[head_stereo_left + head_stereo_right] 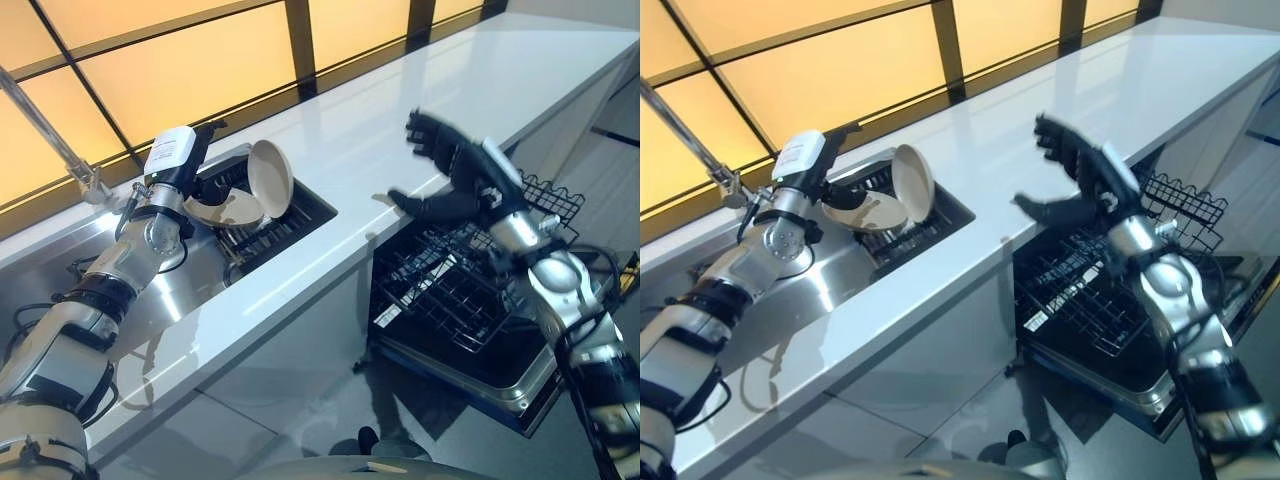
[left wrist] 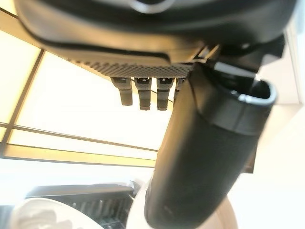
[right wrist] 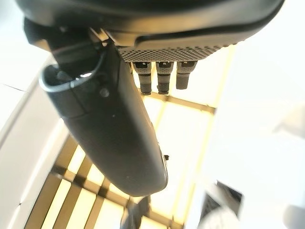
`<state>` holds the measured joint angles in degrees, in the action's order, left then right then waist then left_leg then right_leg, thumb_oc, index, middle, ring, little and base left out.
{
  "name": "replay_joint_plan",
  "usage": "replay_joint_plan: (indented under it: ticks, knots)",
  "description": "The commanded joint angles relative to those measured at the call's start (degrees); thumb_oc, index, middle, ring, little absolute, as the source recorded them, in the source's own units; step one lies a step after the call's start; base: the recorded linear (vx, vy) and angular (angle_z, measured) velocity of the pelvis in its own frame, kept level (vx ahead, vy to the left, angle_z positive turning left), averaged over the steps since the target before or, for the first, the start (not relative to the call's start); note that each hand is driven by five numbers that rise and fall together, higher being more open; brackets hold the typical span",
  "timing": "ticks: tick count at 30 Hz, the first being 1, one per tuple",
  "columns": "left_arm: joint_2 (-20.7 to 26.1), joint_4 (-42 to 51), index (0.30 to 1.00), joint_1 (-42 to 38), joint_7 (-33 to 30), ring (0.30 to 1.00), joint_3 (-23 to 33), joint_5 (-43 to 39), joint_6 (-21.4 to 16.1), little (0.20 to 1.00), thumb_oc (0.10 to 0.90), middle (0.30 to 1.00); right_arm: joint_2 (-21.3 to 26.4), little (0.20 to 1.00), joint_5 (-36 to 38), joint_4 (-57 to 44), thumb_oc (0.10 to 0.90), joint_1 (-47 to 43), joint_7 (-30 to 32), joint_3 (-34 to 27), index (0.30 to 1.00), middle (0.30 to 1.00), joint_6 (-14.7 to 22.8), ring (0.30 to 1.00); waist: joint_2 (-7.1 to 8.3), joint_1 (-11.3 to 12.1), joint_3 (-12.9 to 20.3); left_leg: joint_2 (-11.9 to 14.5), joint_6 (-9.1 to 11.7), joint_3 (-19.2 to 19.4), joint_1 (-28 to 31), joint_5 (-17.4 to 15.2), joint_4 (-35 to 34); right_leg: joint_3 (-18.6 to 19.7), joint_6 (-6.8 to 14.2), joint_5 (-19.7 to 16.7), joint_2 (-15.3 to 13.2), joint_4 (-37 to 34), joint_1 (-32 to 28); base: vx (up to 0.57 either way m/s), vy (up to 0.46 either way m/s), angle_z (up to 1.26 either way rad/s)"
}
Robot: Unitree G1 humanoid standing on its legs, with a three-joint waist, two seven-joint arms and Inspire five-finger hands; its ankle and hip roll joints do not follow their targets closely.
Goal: Pick up plates and place into dishwasher.
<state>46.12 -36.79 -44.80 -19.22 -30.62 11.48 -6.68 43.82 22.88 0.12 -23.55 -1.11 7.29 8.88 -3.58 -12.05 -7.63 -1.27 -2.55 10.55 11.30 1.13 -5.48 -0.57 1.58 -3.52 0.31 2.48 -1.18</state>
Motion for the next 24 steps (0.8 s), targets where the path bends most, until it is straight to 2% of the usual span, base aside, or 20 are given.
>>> replay_joint_plan:
  ticks: [1, 2, 3, 5, 7, 9, 14, 18, 19, 20, 21, 22, 23, 24]
  knots:
    - [4.2, 0.1, 0.900, -12.2, -2.6, 0.900, 2.0, -3.1, -2.8, 0.900, 0.800, 0.900, -0.5, 0.900, -2.8, -1.0, 0.800, -7.1, 3.8, -0.5, 0.900, 0.900, 7.6, 0.900, 0.85, 3.0, 4.2, -2.6, -1.3, -1.4, -0.8, -4.5, 0.5, -1.6, 2.3, 4.2, 0.0, 6.1, -0.8, 0.07, -0.073, 0.20]
    - [3.7, 0.1, 0.900, -12.5, -2.9, 0.900, 1.9, -3.1, -2.6, 0.900, 0.800, 0.900, -1.0, 0.900, -3.3, -0.4, 0.800, -7.5, 4.3, -0.2, 0.900, 0.900, 8.0, 0.900, 0.97, 3.3, 4.3, -2.7, -1.2, -1.3, -1.0, -4.6, 0.5, -1.0, 2.1, 3.9, 0.0, 1.0, -1.9, 0.10, -0.146, 0.16]
    - [2.5, -0.3, 0.900, -12.4, -3.6, 0.900, 2.0, -2.3, -2.2, 0.900, 0.800, 0.900, -2.4, 0.900, -4.0, 0.6, 0.800, -8.7, 4.5, 0.4, 0.900, 0.900, 9.7, 0.900, 1.29, 3.8, 3.8, -3.1, -1.5, -0.9, -1.1, -5.7, 0.5, 1.8, 2.9, 0.1, 0.1, -7.5, -2.5, 0.06, -0.112, 0.12]
    - [2.1, -0.5, 0.900, -12.6, -3.8, 0.900, 2.2, -1.8, -2.2, 0.900, 0.800, 0.900, -2.6, 0.900, -4.4, 0.7, 0.800, -9.2, 4.7, 0.5, 0.900, 0.900, 10.2, 0.900, 1.23, 3.9, 3.6, -3.1, -1.7, -0.7, -1.2, -6.0, 0.5, 3.2, 3.1, -0.6, 0.3, -7.5, -1.4, 0.03, -0.094, 0.13]
    - [0.0, -1.9, 0.900, -14.3, -3.6, 0.900, 2.5, 1.0, -2.1, 0.900, 0.800, 0.900, -2.8, 0.900, -5.2, 1.0, 0.800, -11.0, 4.1, 0.3, 0.900, 0.900, 11.0, 0.900, 1.17, 3.1, 2.2, -2.7, -2.4, -0.3, -0.9, -6.8, 0.5, 6.3, 3.2, -2.0, 0.7, -7.5, 0.4, 0.08, -0.165, 0.08]
    - [0.1, -2.3, 0.900, -15.5, -2.4, 0.900, 1.4, 0.2, -1.2, 0.900, 0.800, 0.900, -1.3, 0.900, -4.5, 1.8, 0.800, -12.6, 2.7, 0.6, 0.900, 0.900, 10.7, 0.900, 1.73, 2.7, 1.6, -2.0, -2.2, -0.6, -1.0, -6.9, 2.6, 7.8, 2.3, -1.6, 1.7, -7.5, -0.7, 0.21, -0.275, 0.24]
    - [-0.1, -2.7, 0.900, -14.8, 0.1, 0.900, 1.0, -1.4, -5.3, 0.900, 0.800, 0.900, 0.4, 0.900, -4.3, 2.6, 0.800, -11.8, 1.2, 0.5, 0.900, 0.900, 10.4, 0.900, 2.91, 2.4, 2.7, -0.3, -1.6, 0.6, -0.2, -8.3, 4.5, 6.5, 0.8, 0.8, 1.8, -7.5, -3.7, 0.24, -0.204, 0.25]
    - [-0.9, 0.9, 0.900, -12.2, 1.4, 0.900, 1.9, 0.6, -5.3, 0.900, 0.800, 0.900, -0.3, 0.900, -4.0, 2.4, 0.800, -10.3, 1.2, -0.3, 0.900, 0.900, 10.0, 0.900, 3.37, 2.7, 3.7, 0.7, -0.7, 0.8, 0.9, -9.6, 6.4, 6.0, -0.2, 2.7, 2.0, -7.5, -5.6, 0.24, -0.172, 0.29]
    - [-0.6, 2.1, 0.900, -11.0, 1.8, 0.900, 2.0, 1.1, -5.3, 0.900, 0.800, 0.900, -0.3, 0.900, -3.1, 2.1, 0.800, -10.0, 1.1, -0.5, 0.900, 0.900, 10.2, 0.900, 3.75, 3.0, 3.9, 1.3, 0.2, 1.1, 0.0, -9.6, 11.8, 6.1, -0.9, 3.2, 2.1, -7.5, -6.3, 0.17, -0.130, 0.27]
    - [-0.5, 2.3, 0.900, -10.8, 2.0, 0.900, 2.1, 1.3, -5.3, 0.900, 0.800, 0.900, -0.3, 0.900, -2.7, 2.1, 0.800, -10.0, 1.0, -0.5, 0.900, 0.900, 10.2, 0.900, 3.78, 3.1, 3.9, 1.5, 0.5, 1.0, -0.5, -9.7, 13.0, 6.0, -1.0, 3.2, 2.1, -7.5, -6.3, 0.17, -0.147, 0.15]
    - [-0.3, 2.8, 0.900, -10.2, 2.2, 0.900, 2.2, 1.3, -5.6, 0.900, 0.800, 0.900, -0.2, 0.900, -2.5, 1.4, 0.800, -9.7, 1.0, -0.8, 0.900, 0.900, 10.0, 0.900, 4.07, 3.5, 3.7, 1.7, 1.3, 0.7, -2.0, -7.4, 18.6, 6.1, -1.6, 3.4, 2.3, -7.5, -6.9, 0.07, -0.091, 0.03]
    - [-0.2, 3.1, 0.900, -9.9, 2.2, 0.900, 2.1, 1.2, -5.8, 0.900, 0.800, 0.900, -0.2, 0.900, -2.6, 1.1, 0.800, -9.4, 1.2, -0.9, 0.900, 0.900, 10.0, 0.900, 4.15, 3.7, 3.4, 1.9, 1.8, 0.2, -3.5, -6.7, 22.4, 6.0, -2.0, 3.4, 2.5, -7.5, -7.0, 0.04, -0.139, 0.22]
    - [1.2, 5.0, 0.900, -7.8, 1.9, 0.900, 2.6, 0.3, -8.0, 0.900, 0.800, 0.900, 0.4, 0.900, -3.4, -0.5, 0.800, -7.0, 2.1, -2.3, 0.900, 0.900, 10.3, 0.900, 4.14, 4.4, 2.0, 1.7, 2.8, -3.0, -10.9, -2.9, 33.0, 5.6, -3.3, 2.4, 3.3, -7.5, -7.3, -0.01, -0.081, 0.47]
    - [1.3, 6.0, 0.900, -6.8, 1.8, 0.900, 3.3, 0.3, -9.1, 0.900, 0.800, 0.900, 0.3, 0.900, -4.1, -0.9, 0.800, -5.7, 2.8, -2.9, 0.900, 0.900, 10.4, 0.900, 4.39, 4.4, 1.4, 0.6, 2.7, -4.6, -13.2, -2.5, 31.7, 5.3, -3.2, 1.7, 3.1, -7.5, -7.5, 0.02, -0.004, 0.64]
